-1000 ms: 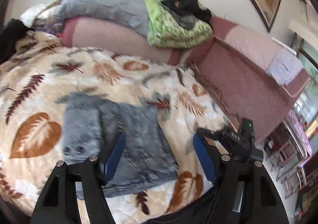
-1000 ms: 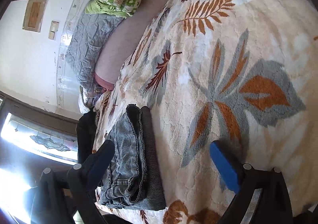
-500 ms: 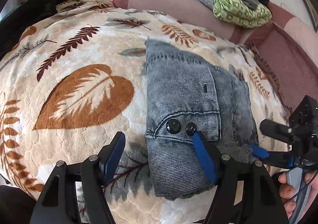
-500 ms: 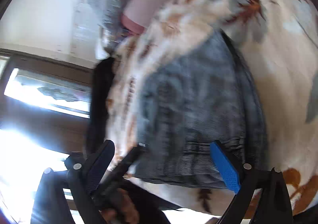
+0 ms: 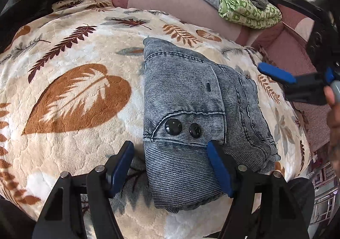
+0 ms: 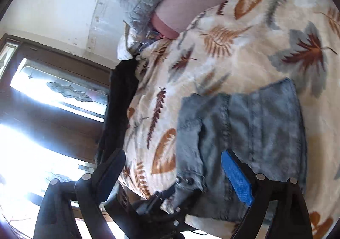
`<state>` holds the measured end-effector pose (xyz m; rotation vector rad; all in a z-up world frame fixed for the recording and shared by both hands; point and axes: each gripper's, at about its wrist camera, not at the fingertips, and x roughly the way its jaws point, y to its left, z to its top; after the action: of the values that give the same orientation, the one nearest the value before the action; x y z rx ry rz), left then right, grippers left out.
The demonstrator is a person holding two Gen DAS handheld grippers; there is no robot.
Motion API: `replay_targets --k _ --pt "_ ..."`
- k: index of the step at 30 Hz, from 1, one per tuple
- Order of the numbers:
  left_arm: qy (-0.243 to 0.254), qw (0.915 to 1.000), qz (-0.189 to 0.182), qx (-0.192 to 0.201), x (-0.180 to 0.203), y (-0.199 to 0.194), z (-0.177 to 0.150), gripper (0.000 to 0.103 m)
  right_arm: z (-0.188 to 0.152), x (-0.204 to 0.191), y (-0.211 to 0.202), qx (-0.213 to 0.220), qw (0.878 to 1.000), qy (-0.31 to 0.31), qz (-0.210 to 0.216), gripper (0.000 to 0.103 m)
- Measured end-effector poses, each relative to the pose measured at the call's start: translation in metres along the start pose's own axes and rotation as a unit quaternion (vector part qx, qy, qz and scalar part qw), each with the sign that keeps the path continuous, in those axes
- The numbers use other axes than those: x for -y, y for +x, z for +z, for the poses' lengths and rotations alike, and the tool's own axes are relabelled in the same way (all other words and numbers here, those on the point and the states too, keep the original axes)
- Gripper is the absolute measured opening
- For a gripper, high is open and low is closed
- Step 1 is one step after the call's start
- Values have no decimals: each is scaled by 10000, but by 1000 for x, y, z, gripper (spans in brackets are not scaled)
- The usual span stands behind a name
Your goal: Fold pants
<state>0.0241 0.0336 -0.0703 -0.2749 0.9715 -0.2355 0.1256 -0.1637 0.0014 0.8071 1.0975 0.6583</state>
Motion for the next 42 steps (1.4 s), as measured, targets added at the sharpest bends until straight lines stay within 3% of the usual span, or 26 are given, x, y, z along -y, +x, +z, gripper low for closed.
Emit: replay_targets --k 2,4,5,6,7,10,13,15,20,27,32,33,35,36,37,39,40,42 --pt "-10 10000 -32 14 -2 1 -3 73 15 15 18 -24 9998 156 -154 94" --pt "86 9999 -44 46 0 1 -5 73 18 54 31 -45 9951 536 -825 93" --pt "159 9999 -32 31 2 1 -6 73 14 77 37 -119 9930 908 -747 91" --pt "192 9998 -19 78 2 1 -7 74 10 89 35 -21 9936 1057 -389 89" --pt "186 9998 -38 92 1 0 -7 74 8 87 26 88 9944 1009 -298 86" --pt "46 9999 -146 62 -5 2 -5 75 -1 60 3 36 9943 753 -751 88" --pt "49 9999 -155 59 -5 2 -5 75 -30 45 -34 196 9969 678 -353 88" --pt "29 9999 -153 72 -5 3 -5 75 -58 48 -56 318 9957 812 -310 88" --pt "6 9998 -159 93 -6 2 -6 76 -116 83 -64 308 9839 1757 96 88" --pt "-4 9997 -169 180 -7 1 -8 76 -112 77 -39 458 9762 1996 717 89" --pt "34 9996 -181 225 -7 0 -10 76 -111 89 -21 457 9715 2291 398 87" --pt "37 9995 -193 230 -7 0 -10 76 -110 87 -21 538 9727 2235 321 84" --pt "28 9995 -219 228 -8 0 -10 76 -108 82 -27 710 9759 2063 79 64" --pt "29 9995 -225 227 -8 0 -10 76 -105 80 -30 758 9770 1991 -68 42" --pt "41 9995 -220 228 -8 0 -10 76 -103 80 -33 799 9771 1954 -259 31" --pt "54 9995 -209 229 -7 0 -9 76 -97 87 -38 843 9769 1842 -679 29" --pt "53 9995 -211 220 -7 1 -9 76 -96 96 -36 814 9749 1909 -808 17" --pt "51 9995 -232 221 -8 1 -9 76 -101 102 -36 761 9753 1909 -810 10"
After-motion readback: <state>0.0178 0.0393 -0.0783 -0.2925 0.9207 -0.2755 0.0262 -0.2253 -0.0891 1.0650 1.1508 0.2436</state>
